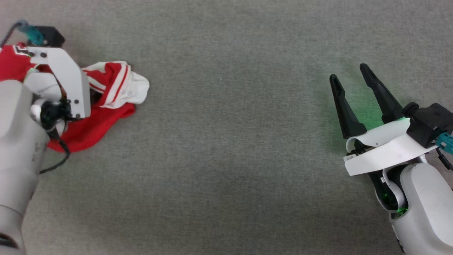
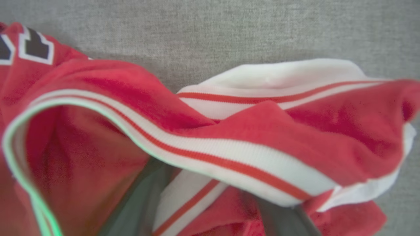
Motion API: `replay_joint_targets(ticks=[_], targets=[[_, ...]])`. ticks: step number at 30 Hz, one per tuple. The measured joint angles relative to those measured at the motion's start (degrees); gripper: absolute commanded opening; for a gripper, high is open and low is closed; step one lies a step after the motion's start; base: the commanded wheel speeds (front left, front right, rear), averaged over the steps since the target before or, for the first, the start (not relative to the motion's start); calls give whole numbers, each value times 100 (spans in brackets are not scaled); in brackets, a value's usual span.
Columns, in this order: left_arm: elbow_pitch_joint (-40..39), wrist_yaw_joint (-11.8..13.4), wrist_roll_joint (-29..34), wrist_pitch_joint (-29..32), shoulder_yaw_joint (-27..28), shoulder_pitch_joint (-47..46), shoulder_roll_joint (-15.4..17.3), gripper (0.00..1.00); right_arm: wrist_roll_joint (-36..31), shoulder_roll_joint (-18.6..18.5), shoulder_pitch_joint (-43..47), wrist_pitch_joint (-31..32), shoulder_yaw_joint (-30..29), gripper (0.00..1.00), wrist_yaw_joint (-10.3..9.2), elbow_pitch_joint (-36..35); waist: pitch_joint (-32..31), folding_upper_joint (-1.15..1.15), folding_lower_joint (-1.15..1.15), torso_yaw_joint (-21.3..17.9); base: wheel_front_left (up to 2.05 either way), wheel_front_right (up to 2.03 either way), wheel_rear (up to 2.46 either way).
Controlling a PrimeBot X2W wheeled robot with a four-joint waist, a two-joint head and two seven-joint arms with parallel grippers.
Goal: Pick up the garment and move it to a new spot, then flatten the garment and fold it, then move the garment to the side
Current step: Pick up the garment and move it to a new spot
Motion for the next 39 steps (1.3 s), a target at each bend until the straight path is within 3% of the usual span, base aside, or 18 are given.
replay_joint_targets(ticks=[1,3,13,23,29,39], targets=[[-10,1,-101,46,-10,1,18,84,-1,2,-16,19,7,100,0,-19,34,0,0,-37,0,0,0],[-41,3,-232,30,-59,7,88,0,-3,0,-21,27,8,100,0,-40,83,0,0,-104,0,0,0],[-458,18,-460,-1020,-630,40,212,0,-59,134,114,-21,-24,100,0,129,-281,0,0,-158,0,0,0],[-1950,10,-1105,-1384,-1421,-487,151,0,88,482,413,-136,-165,100,0,350,-1007,0,0,-244,0,0,0],[-2841,10,-1580,-1190,-2113,-787,-194,0,208,733,510,-181,-266,100,0,347,-1168,0,0,-627,0,0,0],[-3101,10,-2325,-1082,-3012,-1331,-1202,0,465,993,537,-197,-568,100,-1,74,-1010,0,0,-1628,0,0,0]])
